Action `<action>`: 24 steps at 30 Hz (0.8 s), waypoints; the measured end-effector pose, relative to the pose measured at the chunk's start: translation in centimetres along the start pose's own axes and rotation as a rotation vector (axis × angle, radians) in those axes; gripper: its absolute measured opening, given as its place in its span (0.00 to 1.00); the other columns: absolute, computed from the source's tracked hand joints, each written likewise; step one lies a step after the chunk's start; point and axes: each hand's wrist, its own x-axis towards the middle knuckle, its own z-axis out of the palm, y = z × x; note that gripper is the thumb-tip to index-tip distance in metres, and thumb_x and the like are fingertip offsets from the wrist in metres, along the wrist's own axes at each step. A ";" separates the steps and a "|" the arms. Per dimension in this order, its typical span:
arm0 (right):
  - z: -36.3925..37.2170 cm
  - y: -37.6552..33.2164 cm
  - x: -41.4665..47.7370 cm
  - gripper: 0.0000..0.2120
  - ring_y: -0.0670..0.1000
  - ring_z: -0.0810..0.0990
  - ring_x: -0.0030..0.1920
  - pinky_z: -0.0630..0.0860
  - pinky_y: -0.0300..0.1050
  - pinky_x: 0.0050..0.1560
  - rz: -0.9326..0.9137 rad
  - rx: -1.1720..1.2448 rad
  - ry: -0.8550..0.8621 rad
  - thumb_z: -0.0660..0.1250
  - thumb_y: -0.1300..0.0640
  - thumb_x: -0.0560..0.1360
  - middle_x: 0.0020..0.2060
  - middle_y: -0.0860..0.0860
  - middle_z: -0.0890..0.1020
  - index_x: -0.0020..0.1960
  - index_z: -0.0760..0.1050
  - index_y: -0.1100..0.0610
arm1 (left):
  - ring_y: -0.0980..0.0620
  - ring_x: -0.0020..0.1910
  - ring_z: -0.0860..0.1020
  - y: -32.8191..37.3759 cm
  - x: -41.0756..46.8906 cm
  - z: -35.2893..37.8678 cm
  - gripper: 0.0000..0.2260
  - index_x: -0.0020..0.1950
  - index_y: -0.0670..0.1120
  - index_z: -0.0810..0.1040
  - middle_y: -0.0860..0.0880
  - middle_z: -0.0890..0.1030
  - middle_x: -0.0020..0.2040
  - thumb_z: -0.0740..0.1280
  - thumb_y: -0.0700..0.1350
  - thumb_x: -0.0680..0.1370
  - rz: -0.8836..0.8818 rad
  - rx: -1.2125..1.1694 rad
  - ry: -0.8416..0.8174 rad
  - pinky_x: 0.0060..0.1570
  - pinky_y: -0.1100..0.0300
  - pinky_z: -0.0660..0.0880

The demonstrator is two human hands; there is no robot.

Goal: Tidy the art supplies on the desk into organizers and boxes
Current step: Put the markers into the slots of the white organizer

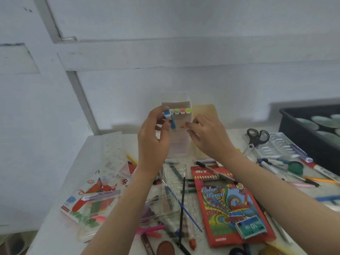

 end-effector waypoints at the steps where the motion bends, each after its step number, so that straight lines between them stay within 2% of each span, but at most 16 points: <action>1: 0.0 0.0 -0.1 0.06 0.55 0.75 0.34 0.72 0.47 0.32 0.003 0.005 -0.004 0.72 0.64 0.70 0.34 0.56 0.77 0.46 0.82 0.62 | 0.58 0.44 0.77 -0.1 -0.1 0.1 0.14 0.60 0.51 0.72 0.62 0.76 0.47 0.64 0.36 0.77 0.036 0.020 0.003 0.45 0.67 0.74; 3: -0.1 -0.1 -0.1 0.06 0.55 0.75 0.34 0.72 0.46 0.32 0.007 0.012 -0.007 0.72 0.64 0.70 0.33 0.56 0.77 0.46 0.82 0.62 | 0.53 0.45 0.78 -0.2 -0.3 0.5 0.13 0.59 0.48 0.72 0.56 0.78 0.49 0.64 0.35 0.77 0.095 0.084 -0.018 0.45 0.62 0.75; 6: -0.3 -0.2 -0.1 0.06 0.55 0.75 0.34 0.71 0.46 0.32 0.015 0.019 -0.010 0.72 0.64 0.70 0.33 0.56 0.77 0.46 0.82 0.62 | 0.50 0.43 0.77 -0.6 -0.5 1.1 0.11 0.57 0.43 0.76 0.48 0.81 0.45 0.66 0.34 0.76 0.104 0.222 -0.077 0.42 0.60 0.74; 11: -0.3 -0.7 -0.1 0.09 0.54 0.74 0.33 0.69 0.46 0.33 0.052 0.028 0.002 0.71 0.68 0.68 0.33 0.55 0.77 0.47 0.82 0.62 | 0.45 0.41 0.78 -0.6 -0.6 2.3 0.10 0.52 0.42 0.80 0.49 0.83 0.42 0.70 0.34 0.72 0.062 0.389 -0.196 0.46 0.57 0.69; 17: -0.3 -1.0 -0.2 0.09 0.54 0.73 0.34 0.68 0.46 0.34 0.092 0.051 -0.008 0.69 0.70 0.68 0.33 0.55 0.76 0.46 0.82 0.62 | 0.43 0.44 0.79 -0.9 -0.1 3.1 0.08 0.52 0.42 0.79 0.47 0.84 0.43 0.69 0.36 0.74 0.021 0.421 -0.278 0.46 0.54 0.70; 21: -0.3 -1.2 -0.3 0.09 0.55 0.74 0.35 0.69 0.47 0.34 0.105 0.052 -0.026 0.68 0.70 0.69 0.34 0.56 0.77 0.47 0.82 0.62 | 0.45 0.47 0.79 -1.4 0.0 3.2 0.08 0.53 0.43 0.79 0.47 0.83 0.46 0.68 0.39 0.74 -0.005 0.426 -0.319 0.49 0.55 0.69; 24: -0.5 -1.2 -0.3 0.08 0.55 0.75 0.35 0.70 0.47 0.35 0.110 0.052 -0.047 0.68 0.69 0.69 0.35 0.56 0.78 0.47 0.81 0.62 | 0.49 0.48 0.78 -1.8 -0.3 3.1 0.09 0.55 0.43 0.77 0.48 0.82 0.49 0.66 0.44 0.77 -0.076 0.330 -0.327 0.50 0.57 0.71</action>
